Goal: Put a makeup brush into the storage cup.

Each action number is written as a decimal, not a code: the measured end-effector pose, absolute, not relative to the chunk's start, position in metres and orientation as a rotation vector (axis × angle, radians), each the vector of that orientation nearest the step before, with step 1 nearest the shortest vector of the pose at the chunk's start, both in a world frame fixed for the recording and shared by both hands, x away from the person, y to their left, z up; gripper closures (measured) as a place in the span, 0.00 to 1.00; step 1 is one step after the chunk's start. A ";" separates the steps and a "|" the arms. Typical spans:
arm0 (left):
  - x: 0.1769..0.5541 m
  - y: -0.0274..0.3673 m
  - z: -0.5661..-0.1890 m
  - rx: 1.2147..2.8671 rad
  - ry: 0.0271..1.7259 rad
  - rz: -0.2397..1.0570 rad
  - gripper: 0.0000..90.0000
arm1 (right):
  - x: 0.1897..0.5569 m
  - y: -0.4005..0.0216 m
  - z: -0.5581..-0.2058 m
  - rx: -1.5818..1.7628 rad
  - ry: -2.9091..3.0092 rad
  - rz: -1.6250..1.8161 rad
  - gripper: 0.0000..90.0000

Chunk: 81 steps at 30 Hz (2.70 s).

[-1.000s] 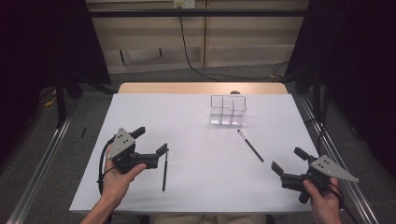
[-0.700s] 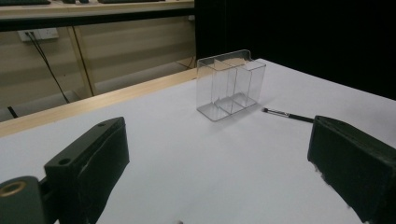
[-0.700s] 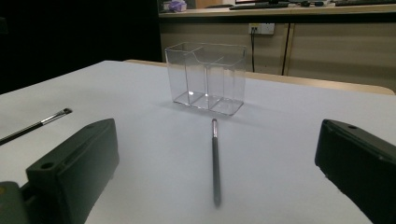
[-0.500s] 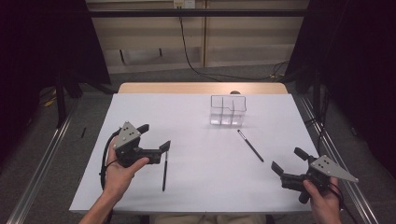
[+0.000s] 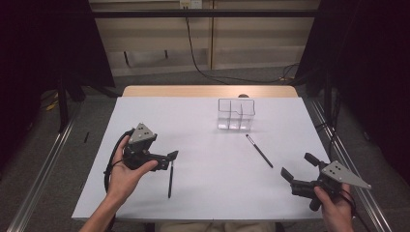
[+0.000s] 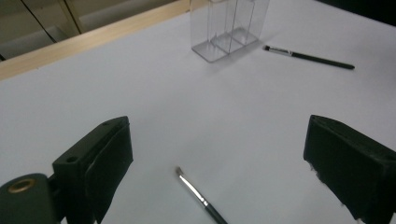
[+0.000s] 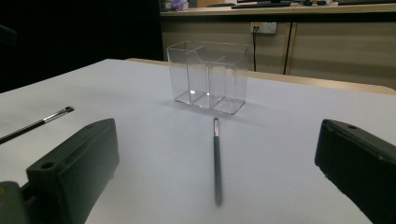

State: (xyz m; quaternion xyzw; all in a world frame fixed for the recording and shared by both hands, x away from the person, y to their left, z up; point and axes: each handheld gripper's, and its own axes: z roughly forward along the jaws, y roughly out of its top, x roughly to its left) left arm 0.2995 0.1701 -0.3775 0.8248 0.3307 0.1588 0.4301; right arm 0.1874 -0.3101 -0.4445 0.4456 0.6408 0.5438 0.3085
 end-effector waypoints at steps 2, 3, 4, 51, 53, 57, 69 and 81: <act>0.301 0.171 -0.377 2.075 0.847 0.371 0.09 | 0.187 -0.310 -0.444 1.178 1.693 1.438 0.00; 0.301 0.171 -0.377 2.075 0.847 0.371 0.09 | 0.187 -0.310 -0.444 1.178 1.693 1.438 0.00; 0.302 0.171 -0.378 2.097 0.867 0.335 0.09 | 0.187 -0.310 -0.444 1.177 1.693 1.439 0.00; 0.314 0.146 -0.419 2.608 1.151 -0.048 0.08 | 0.187 -0.310 -0.445 1.173 1.710 1.429 0.00; 0.314 0.145 -0.420 2.608 1.155 -0.063 0.11 | 0.187 -0.310 -0.445 1.177 1.710 1.430 0.00; 0.313 0.143 -0.422 2.623 1.161 -0.046 0.18 | 0.188 -0.310 -0.446 1.169 1.721 1.426 0.00; 0.311 0.135 -0.431 2.602 1.218 -0.103 0.46 | 0.188 -0.309 -0.446 1.176 1.724 1.429 0.00; 0.311 0.124 -0.437 2.664 1.209 -0.032 0.54 | 0.188 -0.309 -0.446 1.167 1.736 1.433 0.00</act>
